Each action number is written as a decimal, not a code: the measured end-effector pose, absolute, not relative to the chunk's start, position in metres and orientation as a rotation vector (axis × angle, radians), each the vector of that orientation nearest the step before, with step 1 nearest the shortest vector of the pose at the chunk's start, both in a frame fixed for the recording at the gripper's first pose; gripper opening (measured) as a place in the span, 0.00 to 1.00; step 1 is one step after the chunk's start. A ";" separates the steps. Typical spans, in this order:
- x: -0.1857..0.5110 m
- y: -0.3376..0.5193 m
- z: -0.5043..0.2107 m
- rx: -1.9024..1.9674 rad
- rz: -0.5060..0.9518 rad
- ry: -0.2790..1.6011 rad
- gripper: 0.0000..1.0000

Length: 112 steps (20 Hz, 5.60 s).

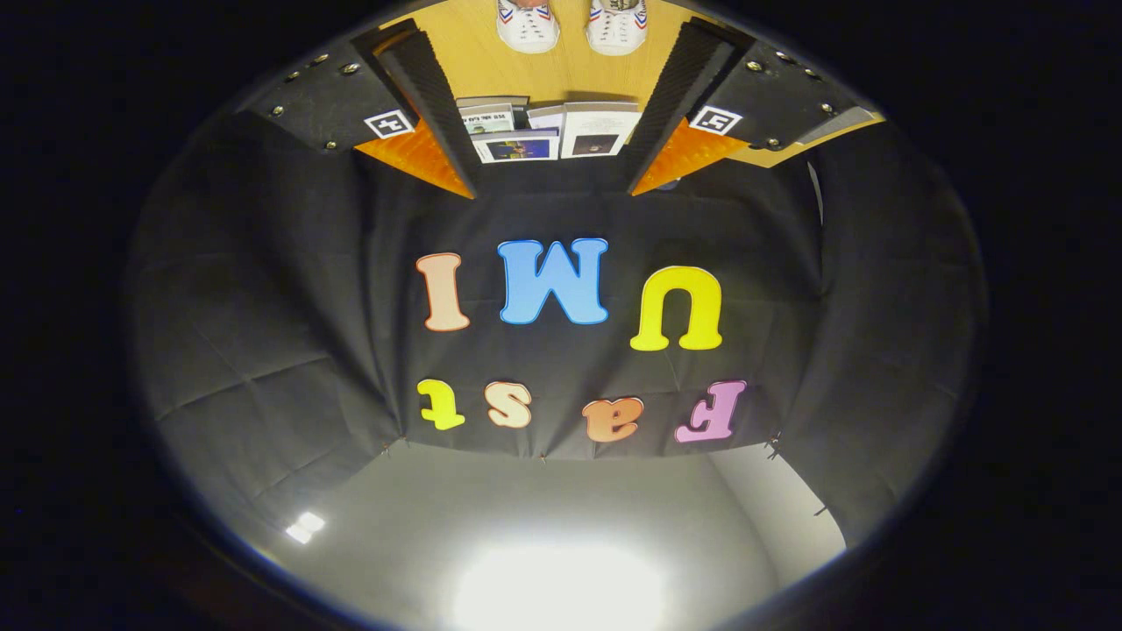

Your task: Open the storage box then place both shoes into the box .Put the left shoe in first, then the right shoe, with the right side of both shoes facing outward in a uniform manner.

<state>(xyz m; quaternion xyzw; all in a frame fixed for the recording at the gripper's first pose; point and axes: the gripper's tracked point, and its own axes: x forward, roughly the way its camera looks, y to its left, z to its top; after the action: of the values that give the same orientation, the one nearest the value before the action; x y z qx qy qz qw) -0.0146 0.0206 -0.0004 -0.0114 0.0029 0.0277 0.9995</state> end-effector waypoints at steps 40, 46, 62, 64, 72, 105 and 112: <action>-0.088 0.196 -0.211 1.158 0.505 0.952 0.97; -0.095 0.223 -0.228 1.228 0.528 1.035 0.97; -0.079 0.229 -0.228 1.207 0.511 0.993 0.14; -0.076 0.233 -0.225 1.173 0.537 1.007 0.01; -0.064 0.233 -0.179 1.089 0.608 0.985 0.00; -0.103 0.455 -0.063 0.631 0.944 0.722 0.10; -0.091 0.446 -0.055 0.404 0.951 0.559 0.97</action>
<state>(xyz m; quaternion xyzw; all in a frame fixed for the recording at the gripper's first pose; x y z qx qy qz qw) -0.0914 0.4463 -0.0548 0.1906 0.2636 0.4484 0.8325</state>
